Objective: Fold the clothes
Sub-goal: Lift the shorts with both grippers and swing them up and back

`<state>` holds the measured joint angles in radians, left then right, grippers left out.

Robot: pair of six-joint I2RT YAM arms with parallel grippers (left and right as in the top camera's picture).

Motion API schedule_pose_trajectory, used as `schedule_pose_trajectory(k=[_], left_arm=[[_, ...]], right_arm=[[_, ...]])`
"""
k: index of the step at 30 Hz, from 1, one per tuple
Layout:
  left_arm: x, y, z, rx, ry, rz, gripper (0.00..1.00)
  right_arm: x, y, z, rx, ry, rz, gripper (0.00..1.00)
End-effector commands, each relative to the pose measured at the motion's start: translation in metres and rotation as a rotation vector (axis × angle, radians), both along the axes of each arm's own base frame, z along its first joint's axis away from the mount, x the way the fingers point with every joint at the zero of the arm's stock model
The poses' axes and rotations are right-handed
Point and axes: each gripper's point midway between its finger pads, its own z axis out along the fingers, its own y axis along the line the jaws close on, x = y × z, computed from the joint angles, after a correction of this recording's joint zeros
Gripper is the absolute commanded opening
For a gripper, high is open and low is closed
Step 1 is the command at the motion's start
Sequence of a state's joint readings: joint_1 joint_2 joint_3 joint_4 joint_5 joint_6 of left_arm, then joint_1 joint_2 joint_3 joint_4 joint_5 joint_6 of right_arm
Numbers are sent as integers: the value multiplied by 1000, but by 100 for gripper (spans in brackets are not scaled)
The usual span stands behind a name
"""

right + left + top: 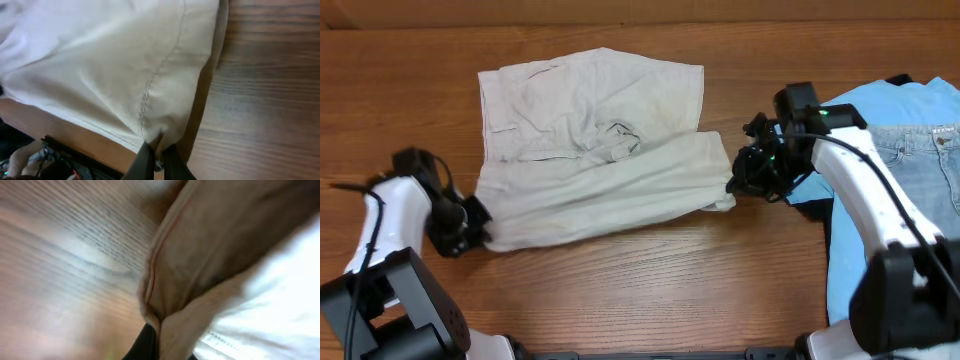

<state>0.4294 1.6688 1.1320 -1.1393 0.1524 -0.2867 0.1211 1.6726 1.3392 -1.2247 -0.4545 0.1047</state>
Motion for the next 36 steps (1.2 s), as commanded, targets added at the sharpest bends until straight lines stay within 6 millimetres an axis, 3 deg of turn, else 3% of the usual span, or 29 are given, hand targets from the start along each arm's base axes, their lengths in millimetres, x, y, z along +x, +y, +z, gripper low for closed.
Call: schedule_pose_trajectory(k=[1, 5, 10, 14, 17, 19, 23, 25, 27, 30, 33, 36], left_arm=[[30, 40, 56, 113, -101, 47, 4], [55, 55, 145, 161, -260, 36, 4], [63, 69, 278, 313, -545, 65, 4], [39, 68, 375, 487, -772, 92, 4], [12, 67, 428, 634, -905, 136, 4], [-9, 63, 453, 693, -979, 192, 4], [-28, 54, 469, 725, -1032, 207, 4], [-22, 51, 465, 695, -1033, 187, 4], [-4, 46, 452, 620, -1015, 118, 4], [35, 39, 413, 468, -936, -20, 4], [81, 30, 372, 314, -865, -123, 4], [136, 5, 365, 157, -964, -246, 4]], right_arm=[[19, -23, 61, -113, -236, -25, 4], [23, -33, 130, -148, -436, -53, 4], [9, -35, 241, -94, -737, -122, 4], [-24, -33, 322, -25, -969, -128, 4], [-54, -37, 363, -3, -1104, -138, 4], [-72, -39, 379, 7, -1164, -143, 4], [-92, -41, 386, 31, -1183, -166, 4], [-91, -36, 379, 51, -1152, -146, 4], [-79, -31, 365, 67, -1090, -144, 4], [-45, -27, 336, 62, -973, -159, 4], [5, -18, 307, 68, -878, -149, 4], [65, -4, 302, 115, -919, -124, 4]])
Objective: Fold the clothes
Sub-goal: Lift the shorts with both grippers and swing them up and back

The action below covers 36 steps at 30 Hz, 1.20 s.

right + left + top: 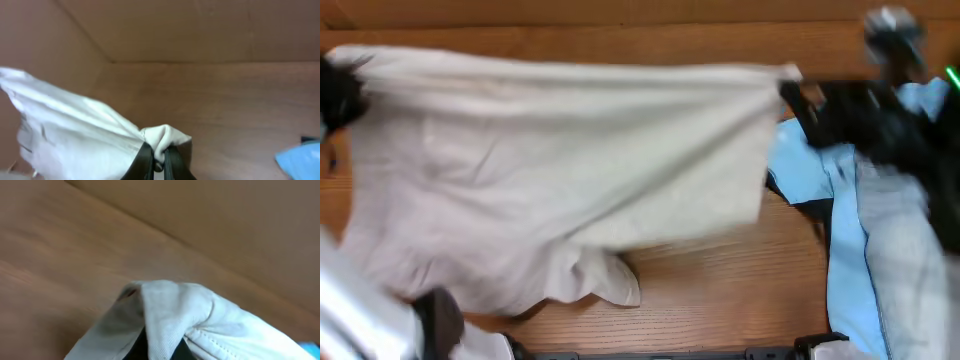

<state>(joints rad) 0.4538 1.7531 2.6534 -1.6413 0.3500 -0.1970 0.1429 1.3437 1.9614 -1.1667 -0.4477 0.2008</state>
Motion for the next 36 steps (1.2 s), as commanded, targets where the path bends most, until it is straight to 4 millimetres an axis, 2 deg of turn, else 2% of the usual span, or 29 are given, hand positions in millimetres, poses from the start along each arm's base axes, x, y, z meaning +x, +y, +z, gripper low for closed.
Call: schedule_pose_trajectory(k=[1, 3, 5, 7, 8, 9, 11, 12, 13, 14, 17, 19, 21, 24, 27, 30, 32, 34, 36], left_arm=[[65, -18, -11, -60, -74, -199, 4], [91, -25, 17, -73, -218, -241, 4], [106, -15, 62, -62, -389, -173, 4], [101, -19, 116, -65, -576, -189, 4], [91, -20, 145, -70, -668, -188, 4], [81, -22, 165, -65, -732, -197, 4], [62, -27, 187, -41, -790, -202, 4], [57, -28, 186, -28, -782, -202, 4], [53, -30, 178, -10, -744, -205, 4], [54, -32, 163, -3, -686, -205, 5], [60, -23, 96, -10, -435, -128, 7], [64, -12, 49, 20, -254, -70, 8], [67, -4, 9, 30, -104, -34, 10], [68, -2, -51, 20, 119, -69, 11], [79, -10, -94, -27, 242, -153, 12], [78, -16, -134, -90, 372, -173, 12], [75, -17, -154, -106, 435, -192, 10], [69, -20, -170, -123, 494, -207, 4], [57, -20, -186, -120, 562, -212, 4]], right_arm=[[72, -5, -18, 3, -9, -54, 4], [96, 7, 13, 64, -129, -3, 4], [107, 7, 58, 117, -263, -21, 4], [101, 1, 106, 156, -395, -38, 4], [94, -4, 125, 158, -449, -51, 5], [88, -9, 141, 158, -490, -75, 6], [74, -18, 160, 143, -538, -104, 7], [70, -20, 162, 125, -543, -106, 7], [67, -21, 159, 106, -531, -104, 7], [67, -21, 150, 89, -498, -102, 7], [76, -19, 105, 19, -354, -86, 8], [89, -18, 61, -32, -218, -70, 8], [100, -15, 14, -67, -66, -49, 8], [111, -6, -70, -120, 208, -2, 4], [111, 4, -151, -172, 462, 47, 4], [101, 5, -214, -219, 676, 76, 4], [90, 4, -245, -243, 792, 82, 4], [78, 3, -266, -268, 874, 86, 4], [64, -1, -283, -309, 945, 83, 4]])
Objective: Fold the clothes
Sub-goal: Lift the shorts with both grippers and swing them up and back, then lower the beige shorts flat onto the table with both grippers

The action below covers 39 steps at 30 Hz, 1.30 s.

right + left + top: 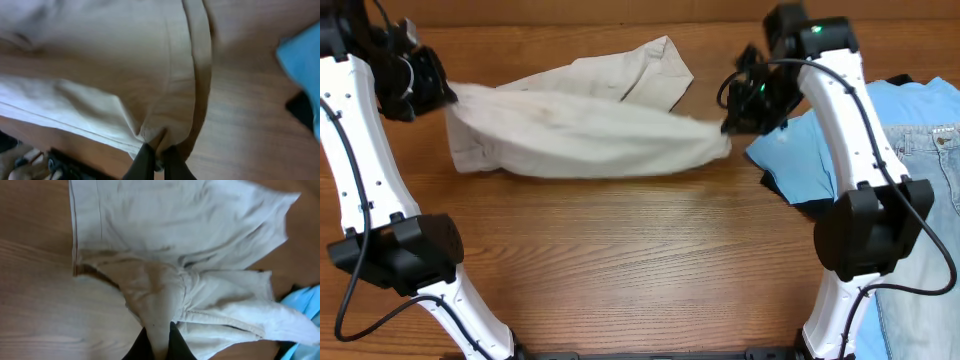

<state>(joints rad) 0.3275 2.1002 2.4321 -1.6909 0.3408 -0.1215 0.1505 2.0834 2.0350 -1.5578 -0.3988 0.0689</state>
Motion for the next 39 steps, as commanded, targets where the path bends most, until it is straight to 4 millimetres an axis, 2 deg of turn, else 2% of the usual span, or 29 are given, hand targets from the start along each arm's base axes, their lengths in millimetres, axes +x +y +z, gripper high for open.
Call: schedule_pose_trajectory(k=[1, 4, 5, 7, 10, 13, 16, 21, 23, 26, 28, 29, 31, 35, 36, 37, 39], left_arm=[[-27, 3, 1, 75, 34, -42, 4], [-64, 7, -14, 137, 145, -40, 4], [-78, 3, -16, 132, 168, -38, 4], [-94, 4, -18, 154, 195, -35, 4], [-125, 14, -18, 244, 257, 47, 5], [-146, 17, -19, 288, 284, 115, 9], [-156, 14, -26, 285, 294, 116, 11], [-180, 17, -61, 305, 431, 164, 13], [-190, 14, -79, 293, 486, 154, 14], [-204, 9, -101, 277, 552, 140, 15], [-207, 8, -108, 272, 567, 139, 24], [-207, 8, -108, 272, 567, 140, 38], [-206, 8, -107, 273, 563, 141, 52], [-203, 8, -102, 267, 546, 144, 75], [-201, 8, -99, 268, 538, 145, 87], [-198, 9, -97, 272, 526, 148, 88], [-189, 12, -91, 278, 485, 162, 100]], right_arm=[[-19, -10, 5, -66, 7, 28, 4], [-42, -17, -7, -127, 104, 44, 4], [-51, -20, -8, -154, 141, 53, 4], [-56, -22, -10, -184, 155, 52, 4], [-62, -34, -15, -293, 183, -33, 4], [-67, -45, -22, -370, 207, -85, 4], [-72, -46, -33, -385, 235, -98, 4], [-85, -56, -76, -447, 277, -109, 4], [-97, -60, -99, -455, 310, -108, 4], [-114, -70, -120, -475, 358, -112, 7], [-119, -75, -123, -488, 375, -116, 20], [-118, -78, -122, -495, 373, -118, 31], [-114, -81, -119, -505, 353, -126, 45], [-96, -84, -103, -485, 286, -161, 62], [-88, -85, -96, -475, 257, -176, 67], [-82, -86, -92, -468, 235, -186, 68], [-63, -85, -79, -445, 164, -204, 68]])
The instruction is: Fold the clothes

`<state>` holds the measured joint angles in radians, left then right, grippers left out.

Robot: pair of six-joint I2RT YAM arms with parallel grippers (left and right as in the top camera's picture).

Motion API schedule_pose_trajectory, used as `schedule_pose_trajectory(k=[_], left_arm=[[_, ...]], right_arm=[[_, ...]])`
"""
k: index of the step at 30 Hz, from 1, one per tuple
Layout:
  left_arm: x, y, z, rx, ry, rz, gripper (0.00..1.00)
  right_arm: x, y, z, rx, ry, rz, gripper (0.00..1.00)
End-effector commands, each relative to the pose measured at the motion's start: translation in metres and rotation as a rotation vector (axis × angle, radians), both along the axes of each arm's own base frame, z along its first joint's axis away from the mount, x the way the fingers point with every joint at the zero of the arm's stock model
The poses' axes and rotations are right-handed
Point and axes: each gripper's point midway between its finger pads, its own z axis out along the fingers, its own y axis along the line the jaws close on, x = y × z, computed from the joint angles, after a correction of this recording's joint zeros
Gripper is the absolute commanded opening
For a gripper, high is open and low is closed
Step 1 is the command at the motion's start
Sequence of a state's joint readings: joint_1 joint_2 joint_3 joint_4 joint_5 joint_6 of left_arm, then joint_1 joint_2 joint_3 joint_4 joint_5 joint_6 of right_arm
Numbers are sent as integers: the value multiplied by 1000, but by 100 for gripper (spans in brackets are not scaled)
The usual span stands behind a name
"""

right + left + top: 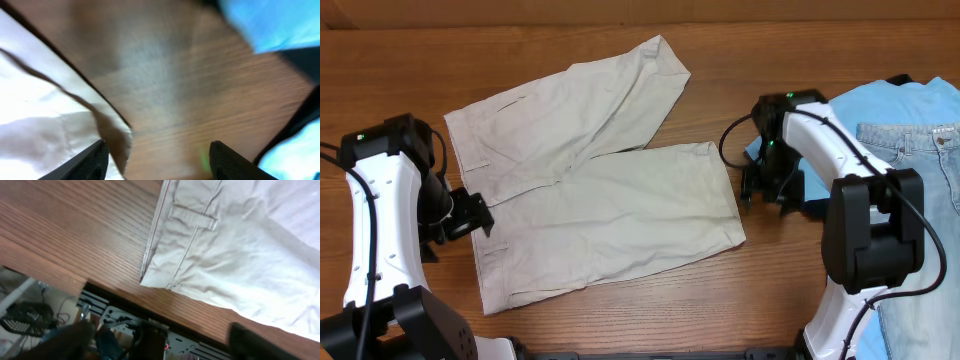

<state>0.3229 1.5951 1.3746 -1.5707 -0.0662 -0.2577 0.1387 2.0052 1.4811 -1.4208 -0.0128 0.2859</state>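
Beige shorts lie spread flat on the wooden table, waistband to the left, both legs pointing right. My left gripper sits open just off the waistband's left edge; the left wrist view shows the waistband corner and belt loop beyond the wide-apart fingers. By the lower leg's hem my right gripper is open too, with the hem corner beside one of its fingers. Neither holds cloth.
At the right edge lie a light blue shirt and blue jeans, with dark cloth beneath them. The table's front edge and the rig below appear in the left wrist view.
The shorts hung stretched between both shut grippers near the table's back. Now they lie flat in the middle, and both grippers have let go, opened and drawn back from the cloth.
First the shorts lay folded over, each gripper shut on a corner near the table. Then both arms held them up, spread wide. Then they hung stretched at the back of the table. Now they lie flat and unfolded, released.
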Motion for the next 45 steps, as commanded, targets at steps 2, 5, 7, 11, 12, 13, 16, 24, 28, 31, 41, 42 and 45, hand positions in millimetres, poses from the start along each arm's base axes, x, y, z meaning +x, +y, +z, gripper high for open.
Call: schedule_pose_trajectory(k=[2, 5, 7, 11, 12, 13, 16, 24, 28, 31, 41, 42, 45], left_arm=[[31, 9, 17, 35, -143, 21, 99], [62, 4, 13, -11, -278, 28, 38], [76, 1, 5, -33, -334, 31, 4], [87, -3, -31, -62, -384, 30, 4], [87, -3, -43, -60, -387, 31, 4], [86, -5, -55, -66, -394, 32, 4], [82, -9, -84, -79, -408, 48, 4], [85, -2, -116, -25, -473, 48, 14], [80, 17, -118, 85, -443, 55, 19], [81, 26, -118, 131, -449, 75, 29], [112, 11, -110, 34, -583, 36, 56], [111, 11, -111, 33, -581, 35, 56], [108, 9, -113, 24, -567, 36, 58]], right_arm=[[49, 8, 42, 60, -236, 17, 64], [72, 51, 54, 302, -350, 109, 43], [80, 64, 54, 355, -384, 114, 21], [80, 77, 36, 372, -402, 144, 9], [75, 80, 28, 373, -391, 152, 9], [68, 82, 19, 372, -371, 160, 8], [38, 86, -10, 366, -291, 175, 8], [-36, 79, -65, 311, -92, 42, 9], [-65, 72, -62, 261, 31, -31, 8], [-79, 72, -52, 242, 78, -35, 8], [75, 76, 45, 240, -601, 91, 32], [97, 84, 60, 275, -700, 93, 32], [141, 110, 91, 413, -907, 118, 33]])
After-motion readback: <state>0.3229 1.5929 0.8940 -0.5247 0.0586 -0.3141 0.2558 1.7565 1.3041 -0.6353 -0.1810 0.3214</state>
